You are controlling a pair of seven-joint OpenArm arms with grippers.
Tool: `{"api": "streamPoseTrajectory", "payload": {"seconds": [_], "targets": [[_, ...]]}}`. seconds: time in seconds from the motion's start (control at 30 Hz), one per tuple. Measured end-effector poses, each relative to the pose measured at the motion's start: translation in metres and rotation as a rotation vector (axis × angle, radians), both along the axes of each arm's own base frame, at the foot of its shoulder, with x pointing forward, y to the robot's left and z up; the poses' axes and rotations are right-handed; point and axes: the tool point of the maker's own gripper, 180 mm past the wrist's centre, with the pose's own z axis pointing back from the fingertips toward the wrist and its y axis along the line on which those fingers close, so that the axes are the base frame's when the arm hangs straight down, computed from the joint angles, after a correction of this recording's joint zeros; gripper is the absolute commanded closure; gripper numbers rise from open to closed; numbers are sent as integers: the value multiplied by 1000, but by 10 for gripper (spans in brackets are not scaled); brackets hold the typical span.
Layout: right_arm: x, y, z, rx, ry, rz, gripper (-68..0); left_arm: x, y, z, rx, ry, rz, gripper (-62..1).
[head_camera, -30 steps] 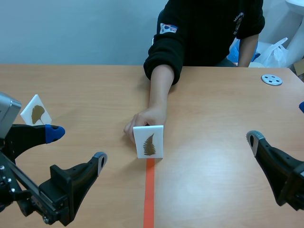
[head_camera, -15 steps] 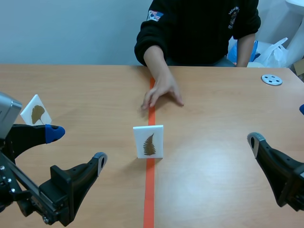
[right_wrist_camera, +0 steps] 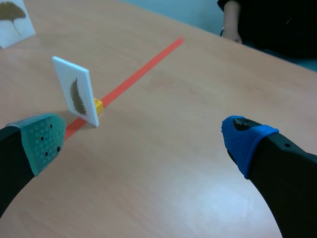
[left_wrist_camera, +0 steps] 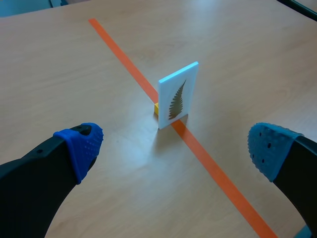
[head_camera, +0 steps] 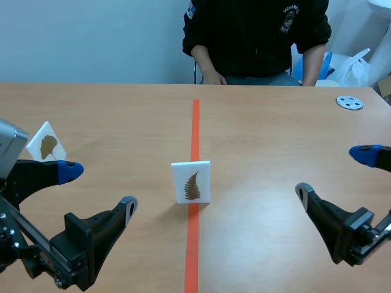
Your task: Sort the leaf by its shape. The table is split by an orange tape line. A compound leaf with several leaflets goes to the left side, a simple leaf with one blade goes to the right side. Return to the home posture when a red brick is placed on the table.
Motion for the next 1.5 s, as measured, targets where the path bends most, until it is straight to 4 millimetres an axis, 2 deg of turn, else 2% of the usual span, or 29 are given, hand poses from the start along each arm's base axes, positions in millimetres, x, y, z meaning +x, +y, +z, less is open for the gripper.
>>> {"api": "streamPoseTrajectory", "payload": {"seconds": [0.1, 0.3, 0.5, 0.73, 1.07, 1.23, 1.33, 1.5], "targets": [[7, 9, -13, 25, 19, 17, -679, 0, 0, 0, 0, 0, 0, -623], [17, 41, -40, 8, 40, 122, -679, 0, 0, 0, -1, 0, -2, -623], [37, 62, -57, -5, 19, 148, -679, 0, 0, 0, 0, 0, -2, -623], [56, 104, -69, 1, 4, 199, -679, 0, 0, 0, -1, 0, -2, -623], [63, 150, -89, 6, 24, 217, -658, 0, 0, 0, -1, 1, -2, -623], [66, 169, -94, 12, 36, 240, -613, 0, 0, 0, 0, 0, -2, -623], [70, 172, -92, 16, 27, 230, -594, 0, 0, 0, 0, 0, -2, -623], [72, 170, -93, 8, 28, 227, -471, 0, 0, 0, 0, 0, -2, -623]]}}
